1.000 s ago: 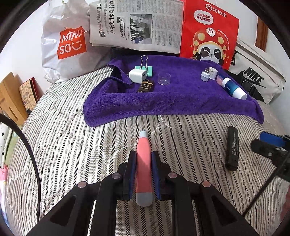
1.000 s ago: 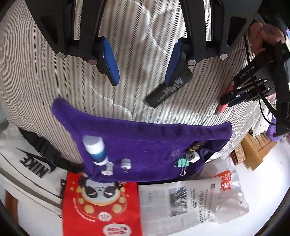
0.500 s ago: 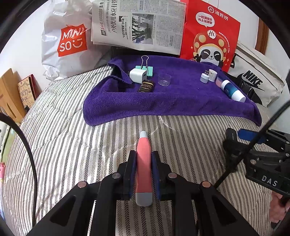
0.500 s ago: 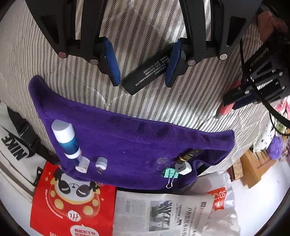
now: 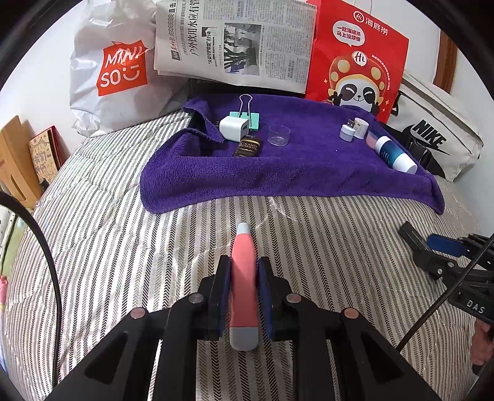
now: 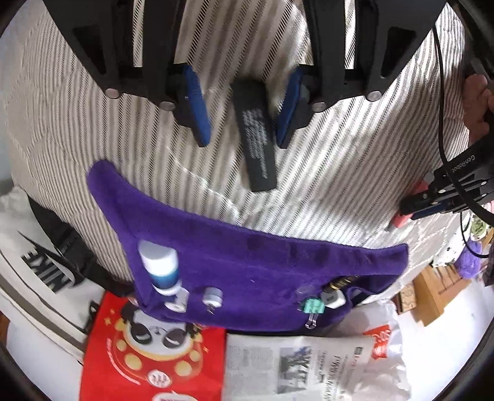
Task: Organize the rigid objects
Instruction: 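Grasp the black stick with the right gripper and lift it, then carry the marker toward the cup while the right gripper carries the black stick toward the bottle, then lower the marker onto the towel beside the cup and open the left gripper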
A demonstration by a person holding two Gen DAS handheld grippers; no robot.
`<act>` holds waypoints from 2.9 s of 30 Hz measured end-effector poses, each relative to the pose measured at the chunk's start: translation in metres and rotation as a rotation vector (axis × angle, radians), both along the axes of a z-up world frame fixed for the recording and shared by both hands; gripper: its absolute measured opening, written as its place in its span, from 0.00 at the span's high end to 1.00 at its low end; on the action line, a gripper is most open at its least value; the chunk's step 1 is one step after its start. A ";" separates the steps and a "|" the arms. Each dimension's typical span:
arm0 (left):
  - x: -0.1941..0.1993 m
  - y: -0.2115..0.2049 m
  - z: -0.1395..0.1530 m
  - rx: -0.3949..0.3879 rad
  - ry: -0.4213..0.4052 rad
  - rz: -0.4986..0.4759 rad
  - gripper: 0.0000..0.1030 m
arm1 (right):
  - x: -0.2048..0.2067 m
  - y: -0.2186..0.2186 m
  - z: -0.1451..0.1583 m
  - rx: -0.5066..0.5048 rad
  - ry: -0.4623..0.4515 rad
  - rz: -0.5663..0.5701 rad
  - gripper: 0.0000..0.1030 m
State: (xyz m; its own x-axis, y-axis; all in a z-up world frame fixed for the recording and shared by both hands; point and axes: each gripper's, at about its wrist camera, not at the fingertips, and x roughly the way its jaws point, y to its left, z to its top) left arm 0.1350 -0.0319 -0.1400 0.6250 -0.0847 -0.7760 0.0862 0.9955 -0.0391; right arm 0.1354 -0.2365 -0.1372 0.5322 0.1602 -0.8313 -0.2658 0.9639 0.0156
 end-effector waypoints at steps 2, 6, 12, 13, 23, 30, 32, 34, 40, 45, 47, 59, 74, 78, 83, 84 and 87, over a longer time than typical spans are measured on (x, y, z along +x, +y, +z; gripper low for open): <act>0.000 0.000 0.000 0.000 0.000 0.000 0.83 | 0.001 0.005 -0.001 -0.007 -0.017 0.026 0.78; 0.000 0.000 0.000 -0.002 0.000 0.000 0.83 | -0.001 0.001 0.003 -0.010 0.036 0.030 0.78; 0.000 0.000 0.000 -0.006 0.000 0.001 0.83 | -0.024 -0.013 0.001 -0.008 0.015 0.021 0.77; 0.000 0.000 0.000 -0.005 0.000 0.001 0.83 | -0.026 -0.014 0.000 -0.009 0.015 0.021 0.77; 0.000 0.000 0.000 -0.004 -0.001 0.001 0.83 | -0.040 -0.016 -0.003 -0.007 -0.070 0.022 0.77; 0.000 -0.001 0.000 0.012 -0.003 0.000 0.83 | -0.039 -0.015 -0.004 -0.009 -0.082 0.016 0.78; 0.000 -0.003 0.000 0.020 -0.003 0.000 0.83 | -0.037 -0.017 -0.004 0.007 -0.078 0.014 0.78; 0.000 -0.003 0.000 0.018 -0.002 0.000 0.83 | -0.037 -0.019 -0.004 0.019 -0.074 0.012 0.78; 0.002 -0.002 0.002 0.019 0.018 -0.021 0.84 | -0.035 -0.015 0.000 -0.003 -0.054 0.022 0.78; 0.010 0.006 0.007 -0.050 0.065 -0.010 0.84 | -0.037 -0.010 0.018 0.037 -0.071 0.052 0.78; 0.012 0.010 0.011 -0.081 0.067 -0.003 0.84 | -0.036 -0.009 0.024 0.047 -0.078 0.052 0.78; 0.019 0.014 0.047 -0.112 0.020 -0.032 0.84 | -0.011 -0.016 0.042 0.085 -0.083 0.016 0.78; 0.056 -0.002 0.070 -0.091 -0.010 -0.093 0.84 | 0.032 -0.025 0.061 0.098 -0.125 -0.039 0.78; 0.066 -0.007 0.070 -0.082 -0.009 -0.098 0.84 | 0.044 -0.031 0.063 0.104 -0.132 -0.058 0.78; 0.082 -0.013 0.068 -0.092 -0.002 -0.118 0.84 | 0.053 -0.040 0.067 0.109 -0.143 -0.091 0.78; 0.084 -0.014 0.068 -0.094 -0.001 -0.124 0.84 | 0.054 -0.042 0.067 0.108 -0.144 -0.099 0.78; 0.098 -0.025 0.067 -0.088 0.002 -0.154 0.84 | 0.056 -0.047 0.067 0.110 -0.146 -0.115 0.78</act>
State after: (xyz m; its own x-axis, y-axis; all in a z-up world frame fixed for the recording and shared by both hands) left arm 0.2327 -0.0565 -0.0730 0.5978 -0.2474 -0.7625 0.2376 0.9631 -0.1262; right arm 0.1915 -0.2838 -0.0701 0.6658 0.1768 -0.7249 -0.1611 0.9827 0.0917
